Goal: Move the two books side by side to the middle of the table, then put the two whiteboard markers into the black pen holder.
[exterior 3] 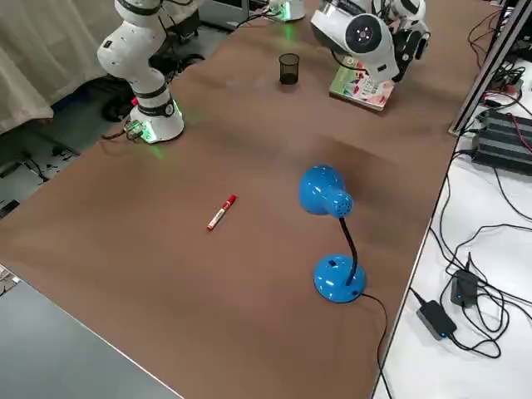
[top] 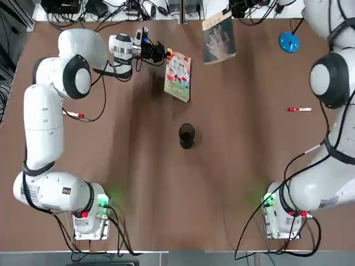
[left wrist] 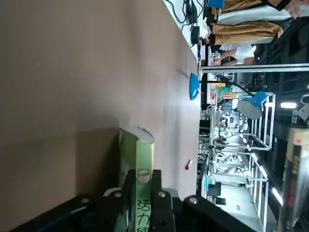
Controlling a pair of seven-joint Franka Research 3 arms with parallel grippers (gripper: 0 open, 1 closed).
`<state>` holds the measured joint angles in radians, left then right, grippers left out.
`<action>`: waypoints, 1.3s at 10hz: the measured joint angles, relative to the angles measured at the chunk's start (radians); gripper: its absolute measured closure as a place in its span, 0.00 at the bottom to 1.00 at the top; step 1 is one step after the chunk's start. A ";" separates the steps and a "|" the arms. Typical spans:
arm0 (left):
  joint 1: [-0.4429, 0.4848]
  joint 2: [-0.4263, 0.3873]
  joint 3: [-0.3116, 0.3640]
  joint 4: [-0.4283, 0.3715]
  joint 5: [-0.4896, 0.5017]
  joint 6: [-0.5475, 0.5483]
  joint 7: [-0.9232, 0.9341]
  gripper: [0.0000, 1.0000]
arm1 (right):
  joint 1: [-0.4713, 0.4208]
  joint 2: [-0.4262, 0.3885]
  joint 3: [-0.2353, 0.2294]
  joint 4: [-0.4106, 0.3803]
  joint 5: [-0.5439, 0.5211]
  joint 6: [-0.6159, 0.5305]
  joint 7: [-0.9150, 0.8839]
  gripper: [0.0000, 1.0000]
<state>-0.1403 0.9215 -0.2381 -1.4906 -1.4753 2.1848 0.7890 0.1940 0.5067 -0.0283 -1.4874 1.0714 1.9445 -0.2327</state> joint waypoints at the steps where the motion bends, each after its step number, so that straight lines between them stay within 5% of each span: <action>1: -0.001 0.011 0.000 0.000 0.000 0.000 0.011 0.84 | 0.021 0.029 -0.001 -0.001 0.001 0.054 0.000 0.85; 7: -0.007 0.039 0.001 0.000 0.025 0.003 0.044 0.84 | 0.053 0.180 -0.003 -0.001 0.004 0.176 -0.003 0.85; 10: -0.003 0.039 0.002 0.003 0.026 0.004 0.044 0.75 | 0.066 0.224 -0.003 -0.001 0.004 0.195 -0.003 0.85; 13: 0.000 0.034 0.005 0.022 0.037 0.004 0.041 0.26 | 0.137 0.269 -0.002 -0.001 0.005 0.318 -0.005 0.85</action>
<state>-0.1399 0.9550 -0.2329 -1.4690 -1.4384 2.1892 0.8305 0.3311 0.7760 -0.0306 -1.4885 1.0765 2.2626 -0.2379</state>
